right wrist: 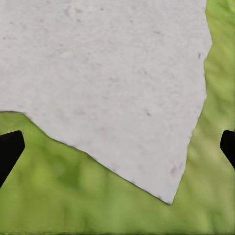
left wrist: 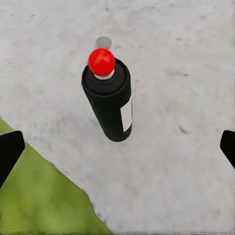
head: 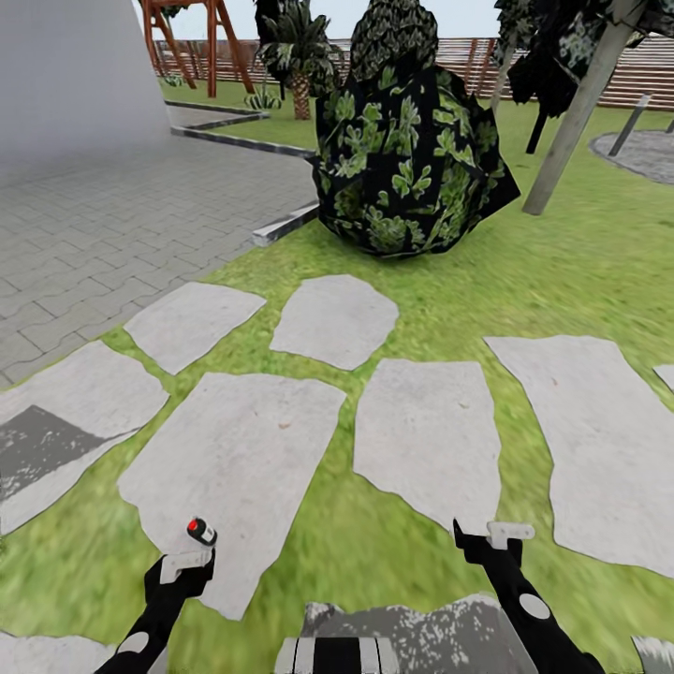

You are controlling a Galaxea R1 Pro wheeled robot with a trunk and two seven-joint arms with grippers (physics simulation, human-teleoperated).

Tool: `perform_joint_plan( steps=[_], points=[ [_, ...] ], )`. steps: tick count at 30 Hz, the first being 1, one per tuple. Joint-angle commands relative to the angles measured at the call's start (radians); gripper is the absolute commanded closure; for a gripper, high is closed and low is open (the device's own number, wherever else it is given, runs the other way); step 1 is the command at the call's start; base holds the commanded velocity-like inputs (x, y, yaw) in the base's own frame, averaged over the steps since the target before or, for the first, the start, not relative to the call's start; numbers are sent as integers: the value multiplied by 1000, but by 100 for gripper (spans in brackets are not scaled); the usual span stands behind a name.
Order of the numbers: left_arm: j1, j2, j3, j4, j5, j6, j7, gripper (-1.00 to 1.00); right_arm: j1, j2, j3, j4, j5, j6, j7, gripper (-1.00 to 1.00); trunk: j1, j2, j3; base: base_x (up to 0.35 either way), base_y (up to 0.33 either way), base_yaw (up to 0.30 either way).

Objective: In the garden, pick up the pesticide atomizer on the floor and spray pesticide onto both trees until each tree trunk is fully covered.

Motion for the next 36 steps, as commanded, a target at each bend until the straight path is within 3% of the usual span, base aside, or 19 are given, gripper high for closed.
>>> perform_joint_plan(
  steps=[1, 11, 25, 36],
  points=[
    [0, 0, 1, 0, 0, -1, 0, -100, 0, 0, 0, 0, 0, 0, 0, -100, 0, 0, -6, 0, 0, 70],
    [0, -1, 37, 0, 0, -4, -1, -100, 0, 0, 1, 0, 1, 0, 0, -100, 5, -3, -59, 0, 0, 72],
    [0, -2, 39, -1, 0, -5, -1, -100, 0, 2, 2, -1, 3, 0, 1, -100, 5, -3, -66, 6, 0, 21],
    [0, -2, 39, -1, -1, -4, -1, -100, 1, 0, 3, -1, 3, 0, 2, -100, 5, -3, -66, 133, 27, 0]
  ],
)
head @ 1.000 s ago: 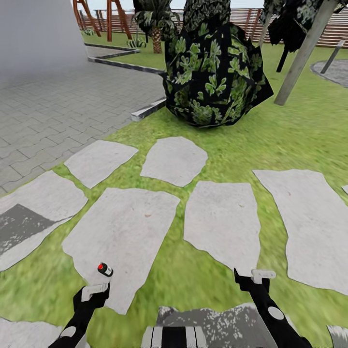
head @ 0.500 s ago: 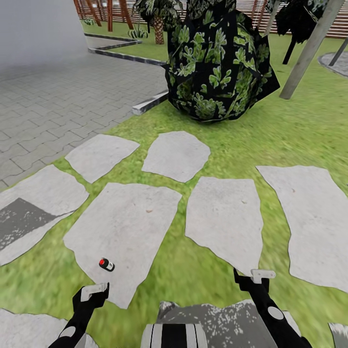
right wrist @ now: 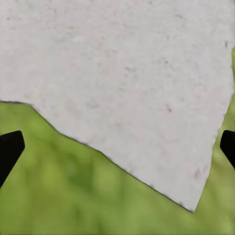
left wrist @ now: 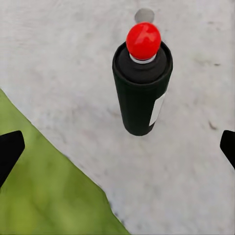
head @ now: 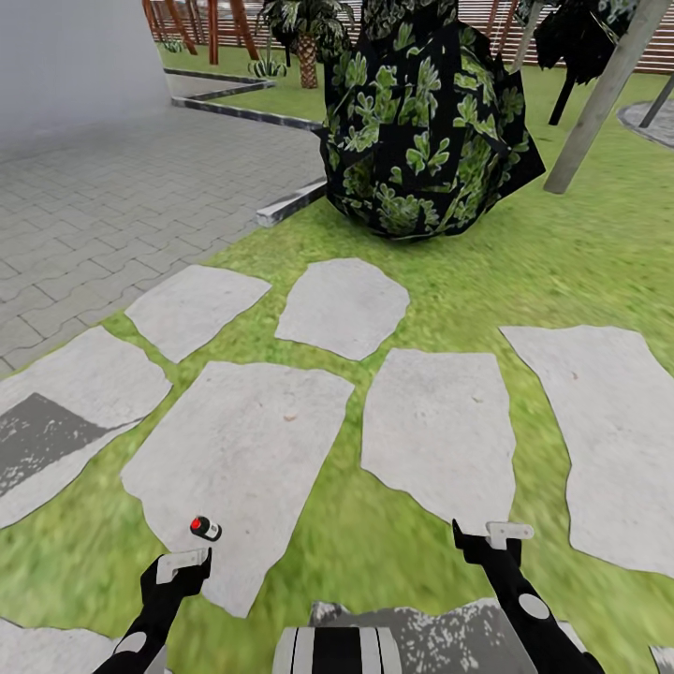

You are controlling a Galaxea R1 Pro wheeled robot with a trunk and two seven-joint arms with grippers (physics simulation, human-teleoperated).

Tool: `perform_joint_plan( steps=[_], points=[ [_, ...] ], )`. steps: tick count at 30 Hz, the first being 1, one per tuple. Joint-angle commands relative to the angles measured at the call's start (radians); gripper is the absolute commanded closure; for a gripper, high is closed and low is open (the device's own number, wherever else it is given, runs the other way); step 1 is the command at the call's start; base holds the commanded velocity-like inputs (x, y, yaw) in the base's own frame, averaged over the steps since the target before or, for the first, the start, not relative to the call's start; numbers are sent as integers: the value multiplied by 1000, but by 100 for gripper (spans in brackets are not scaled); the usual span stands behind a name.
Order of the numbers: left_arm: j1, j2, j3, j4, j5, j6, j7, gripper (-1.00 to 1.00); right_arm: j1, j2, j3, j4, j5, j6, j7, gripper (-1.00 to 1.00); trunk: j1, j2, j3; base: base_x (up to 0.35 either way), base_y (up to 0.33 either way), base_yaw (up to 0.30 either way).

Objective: In the garden, pick up the pesticide atomizer on the floor and spray pesticide onto both trees until each tree trunk is fully covered.

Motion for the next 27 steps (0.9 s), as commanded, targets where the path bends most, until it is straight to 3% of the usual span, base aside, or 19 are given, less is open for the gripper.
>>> perform_joint_plan(
  steps=[1, 27],
  points=[
    [0, 0, 0, 0, 0, 0, 0, -100, 0, 0, 0, 0, 0, 0, 0, -100, 0, 0, 0, 11, 2, 0],
    [0, 0, -1, 0, -3, 0, 0, -100, 0, 0, 0, 0, 0, 0, -1, -100, 0, 0, 0, 91, 0, 0]
  ],
)
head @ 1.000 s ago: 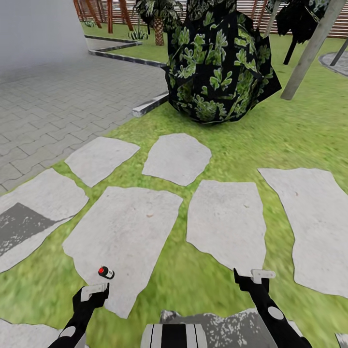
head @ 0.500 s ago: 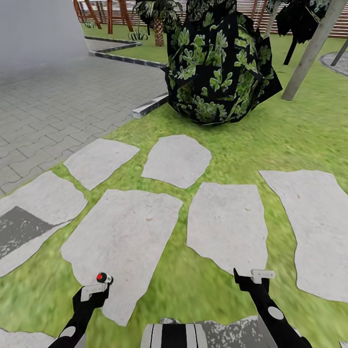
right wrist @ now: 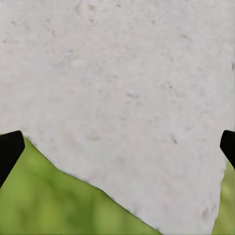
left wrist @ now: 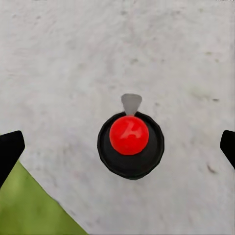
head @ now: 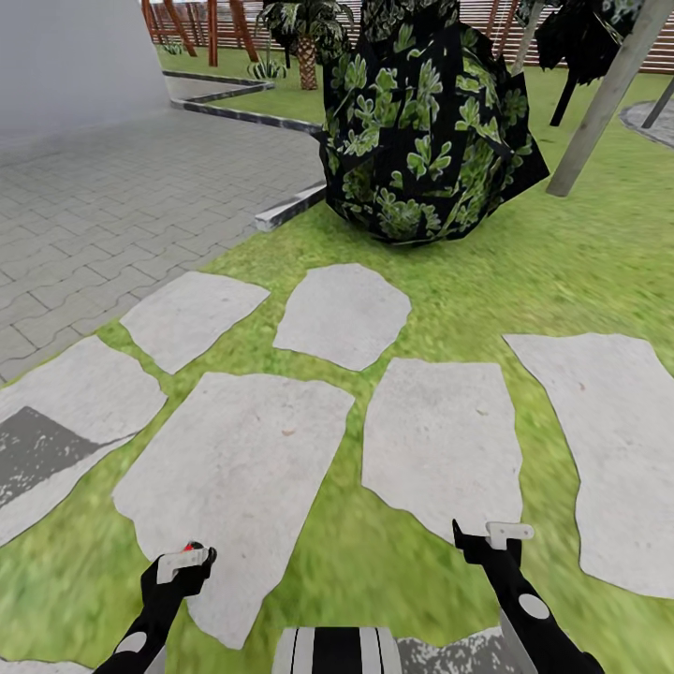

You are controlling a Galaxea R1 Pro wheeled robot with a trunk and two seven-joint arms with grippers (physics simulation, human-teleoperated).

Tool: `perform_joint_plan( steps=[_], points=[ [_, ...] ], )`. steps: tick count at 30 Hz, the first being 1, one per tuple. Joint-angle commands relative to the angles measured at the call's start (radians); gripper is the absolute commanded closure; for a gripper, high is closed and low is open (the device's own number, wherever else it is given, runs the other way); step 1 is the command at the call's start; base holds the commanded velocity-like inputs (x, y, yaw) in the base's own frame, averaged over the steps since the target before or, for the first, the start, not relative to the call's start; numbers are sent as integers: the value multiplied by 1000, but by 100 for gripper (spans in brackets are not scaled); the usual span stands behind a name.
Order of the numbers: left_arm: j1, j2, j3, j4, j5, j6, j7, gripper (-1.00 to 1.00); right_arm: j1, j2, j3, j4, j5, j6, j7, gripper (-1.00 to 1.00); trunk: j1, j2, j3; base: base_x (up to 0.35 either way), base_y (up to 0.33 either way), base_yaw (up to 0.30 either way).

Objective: In the garden, pick up the pesticide atomizer on the floor and spray pesticide onto both trees until each tree trunk is fully covered.

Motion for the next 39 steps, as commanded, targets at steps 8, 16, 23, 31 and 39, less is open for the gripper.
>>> perform_joint_plan(
  steps=[8, 16, 23, 31, 39],
  points=[
    [0, 1, 0, 0, 3, 0, 0, -100, 0, 0, 0, 1, 0, 0, 1, -100, 0, 0, 0, 7, 0, 0],
    [0, 1, 0, 0, 3, -1, 0, -100, 0, 1, 0, 0, 0, -1, 0, -100, 3, -1, -28, 0, 0, 0],
    [0, 2, 0, 0, 3, -1, 0, -100, 0, 1, 0, 0, 0, -1, -1, -100, 4, -2, -50, 0, 0, 0],
    [0, 0, 0, 0, 3, -1, 0, -100, 0, 1, 0, 0, 0, -1, -1, -100, 8, -4, -85, 0, 0, 0],
    [0, 0, 0, 0, 3, -1, 0, -100, 0, 1, 0, 0, -1, -1, -1, -100, 8, -4, -91, 0, 0, 0]
  ],
)
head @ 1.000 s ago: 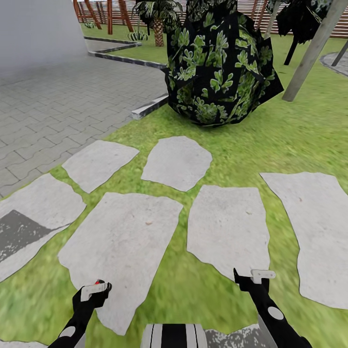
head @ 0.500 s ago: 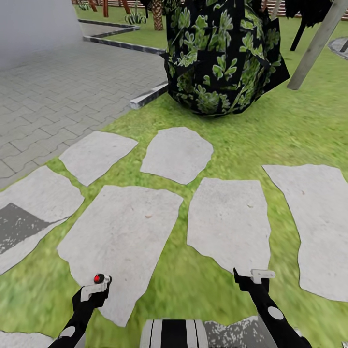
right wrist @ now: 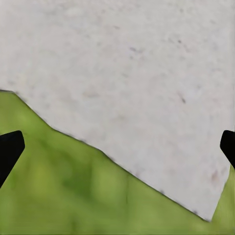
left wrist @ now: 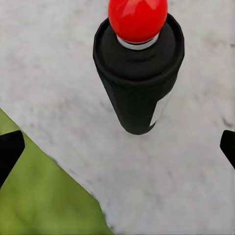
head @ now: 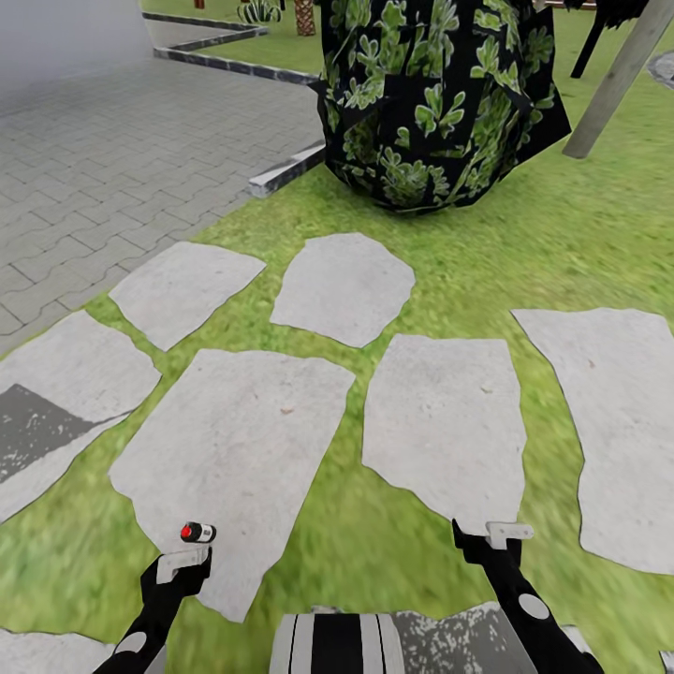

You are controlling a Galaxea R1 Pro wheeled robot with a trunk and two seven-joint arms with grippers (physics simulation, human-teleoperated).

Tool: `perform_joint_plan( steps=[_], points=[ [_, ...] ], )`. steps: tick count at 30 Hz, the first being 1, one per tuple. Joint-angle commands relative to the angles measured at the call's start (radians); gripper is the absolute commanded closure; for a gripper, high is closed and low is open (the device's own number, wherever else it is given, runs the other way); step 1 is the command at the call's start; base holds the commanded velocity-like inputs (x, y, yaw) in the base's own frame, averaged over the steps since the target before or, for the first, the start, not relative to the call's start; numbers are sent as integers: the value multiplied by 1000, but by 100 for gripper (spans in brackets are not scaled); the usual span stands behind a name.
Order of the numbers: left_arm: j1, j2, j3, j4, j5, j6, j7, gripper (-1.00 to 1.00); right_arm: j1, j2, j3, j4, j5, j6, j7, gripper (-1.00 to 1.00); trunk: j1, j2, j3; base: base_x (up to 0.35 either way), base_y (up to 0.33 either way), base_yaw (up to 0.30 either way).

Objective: In the garden, pick up the pesticide atomizer on the floor and spray pesticide onto both trees until each tree trunk is fully covered.

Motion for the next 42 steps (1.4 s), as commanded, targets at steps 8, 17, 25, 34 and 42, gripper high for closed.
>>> perform_joint_plan(
  steps=[8, 17, 25, 34, 42],
  points=[
    [0, 0, 0, 0, -2, 0, 0, -100, 0, 0, 0, 0, 0, 0, 0, -100, 0, 0, 0, 133, 0, 0],
    [0, 0, 0, 0, -2, 0, 0, -100, 0, 0, 0, 0, 0, 0, 0, -100, 0, 0, 0, 14, 0, 0],
    [0, 0, 1, 0, 0, 0, 0, -100, 0, 0, 0, 0, 0, 0, 0, -100, 0, 0, 0, 28, 0, 0],
    [0, 0, 2, 0, 0, 0, 0, -100, 0, 0, 0, 1, 0, 0, 0, -100, 0, 0, 3, 2, 0, 0],
    [0, 0, 2, 0, 0, 0, 0, -100, 0, 0, 0, 1, 0, 0, 0, -100, 0, 0, 10, 0, 0, 0]
  ],
)
